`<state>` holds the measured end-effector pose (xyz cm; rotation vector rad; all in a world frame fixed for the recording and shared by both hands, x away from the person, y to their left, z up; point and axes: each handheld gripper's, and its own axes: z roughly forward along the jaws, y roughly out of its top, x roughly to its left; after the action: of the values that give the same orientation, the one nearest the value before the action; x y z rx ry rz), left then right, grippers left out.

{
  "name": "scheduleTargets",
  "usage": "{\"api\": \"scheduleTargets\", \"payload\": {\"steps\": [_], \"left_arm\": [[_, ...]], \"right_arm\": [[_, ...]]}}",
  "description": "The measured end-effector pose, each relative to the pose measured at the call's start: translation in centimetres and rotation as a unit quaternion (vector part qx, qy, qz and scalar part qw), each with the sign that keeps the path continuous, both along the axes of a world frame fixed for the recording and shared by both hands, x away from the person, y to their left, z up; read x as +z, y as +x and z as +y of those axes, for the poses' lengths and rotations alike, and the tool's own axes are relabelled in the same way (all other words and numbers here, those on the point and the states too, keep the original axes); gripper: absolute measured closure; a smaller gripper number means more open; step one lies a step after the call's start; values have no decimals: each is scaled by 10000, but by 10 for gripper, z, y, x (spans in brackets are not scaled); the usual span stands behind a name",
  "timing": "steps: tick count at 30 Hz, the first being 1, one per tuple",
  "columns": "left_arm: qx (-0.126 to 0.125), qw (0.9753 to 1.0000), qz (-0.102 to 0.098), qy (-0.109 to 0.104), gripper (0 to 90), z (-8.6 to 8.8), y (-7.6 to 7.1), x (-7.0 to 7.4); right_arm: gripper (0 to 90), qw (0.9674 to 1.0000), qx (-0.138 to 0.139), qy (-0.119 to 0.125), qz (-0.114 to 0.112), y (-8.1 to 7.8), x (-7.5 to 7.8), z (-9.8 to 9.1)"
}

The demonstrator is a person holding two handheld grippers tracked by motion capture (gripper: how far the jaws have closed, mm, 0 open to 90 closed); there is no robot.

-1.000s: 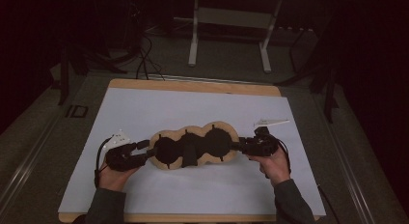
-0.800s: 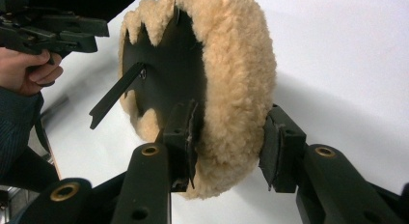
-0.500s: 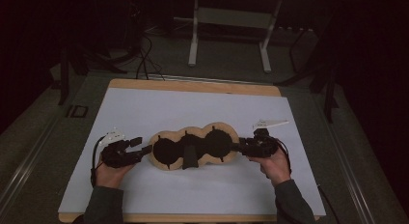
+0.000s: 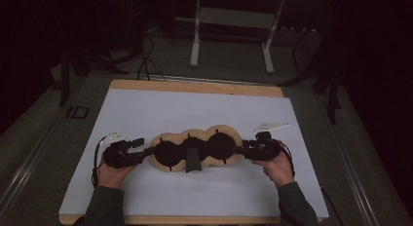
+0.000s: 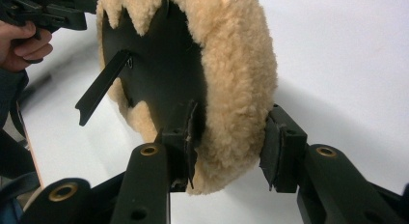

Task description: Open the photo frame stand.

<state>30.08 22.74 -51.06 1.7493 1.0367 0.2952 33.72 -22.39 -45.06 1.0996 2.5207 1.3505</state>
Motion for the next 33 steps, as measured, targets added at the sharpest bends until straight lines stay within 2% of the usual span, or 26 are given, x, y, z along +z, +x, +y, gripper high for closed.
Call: {"api": "scheduleTargets", "payload": {"steps": [6,10,15,19,26,33], "left_arm": [[-50,10000,25,-41,355,-1,0,0],[-64,9998,68,153,356,-5,0,-1],[-202,9994,152,256,361,-11,1,-4],[-401,9987,233,220,437,-13,1,-4],[-461,9980,407,150,422,-13,4,-7],[-568,9971,429,278,410,-17,5,-10]], "right_arm": [[595,10000,20,-72,-54,-1,0,0],[593,9999,38,-123,-88,-1,0,1],[591,9998,26,-156,-132,-1,-2,1],[590,9996,48,-192,-184,-2,-2,1],[588,9993,79,-270,-246,-3,-3,1],[586,9986,124,-375,-339,-4,-4,1]]}}
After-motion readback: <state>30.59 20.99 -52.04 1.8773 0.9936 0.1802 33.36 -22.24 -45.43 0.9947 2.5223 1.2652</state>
